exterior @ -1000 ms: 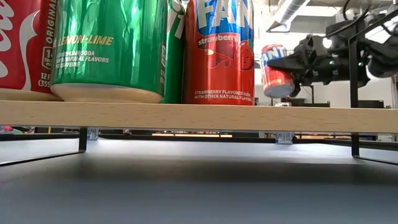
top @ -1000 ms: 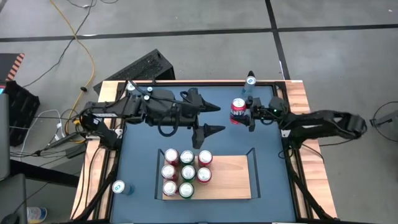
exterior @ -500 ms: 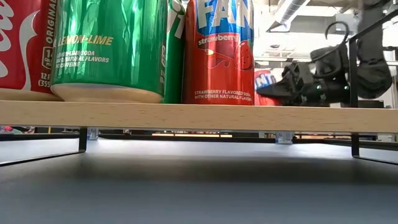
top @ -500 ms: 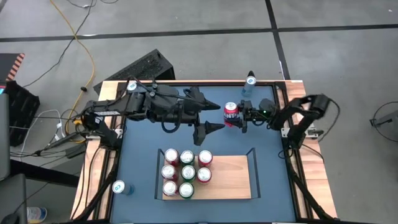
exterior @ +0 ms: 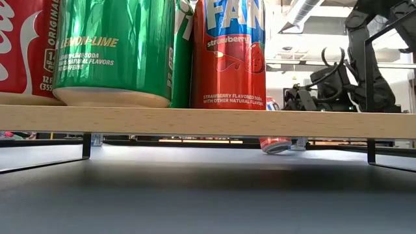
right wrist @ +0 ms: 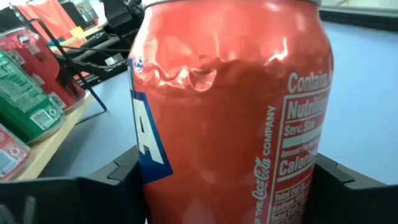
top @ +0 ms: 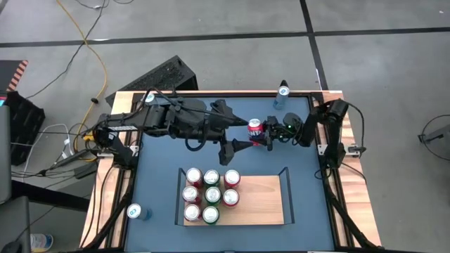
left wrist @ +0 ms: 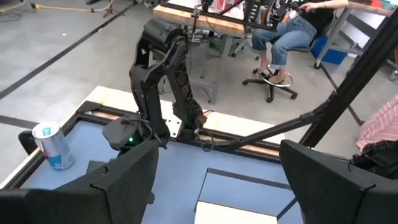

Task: Place canned beverage on shelf
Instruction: Put the orange soda can on the shelf aligned with the other orange soda can

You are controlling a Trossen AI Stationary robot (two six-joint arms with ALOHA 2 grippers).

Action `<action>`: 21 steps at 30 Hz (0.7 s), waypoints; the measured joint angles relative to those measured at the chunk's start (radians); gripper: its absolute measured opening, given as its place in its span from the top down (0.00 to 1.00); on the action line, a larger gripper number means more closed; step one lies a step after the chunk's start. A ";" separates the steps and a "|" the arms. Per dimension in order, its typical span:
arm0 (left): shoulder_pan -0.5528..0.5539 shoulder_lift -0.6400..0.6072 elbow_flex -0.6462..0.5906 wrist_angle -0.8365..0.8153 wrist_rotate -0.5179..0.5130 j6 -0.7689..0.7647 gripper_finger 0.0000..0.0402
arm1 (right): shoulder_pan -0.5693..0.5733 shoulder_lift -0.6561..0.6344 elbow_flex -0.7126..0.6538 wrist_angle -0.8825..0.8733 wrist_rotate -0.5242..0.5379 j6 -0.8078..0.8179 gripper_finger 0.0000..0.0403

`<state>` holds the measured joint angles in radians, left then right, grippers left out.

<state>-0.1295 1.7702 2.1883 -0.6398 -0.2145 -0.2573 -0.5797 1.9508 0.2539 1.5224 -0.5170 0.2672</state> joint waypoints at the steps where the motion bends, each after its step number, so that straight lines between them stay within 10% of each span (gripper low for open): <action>1: 0.000 0.000 0.000 -0.002 0.000 0.000 0.20 | 0.000 0.007 0.000 0.007 0.000 -0.006 0.28; 12: 0.000 0.000 0.000 -0.008 -0.001 -0.014 0.20 | 0.024 0.014 0.001 -0.029 0.096 -0.081 0.26; 21: 0.000 0.000 0.000 -0.060 -0.008 -0.040 0.20 | 0.053 0.017 0.000 -0.106 0.139 -0.113 0.05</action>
<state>-0.1295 1.7702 2.1883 -0.6996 -0.2228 -0.2970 -0.5271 1.9675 0.2535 1.4162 -0.3782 0.1541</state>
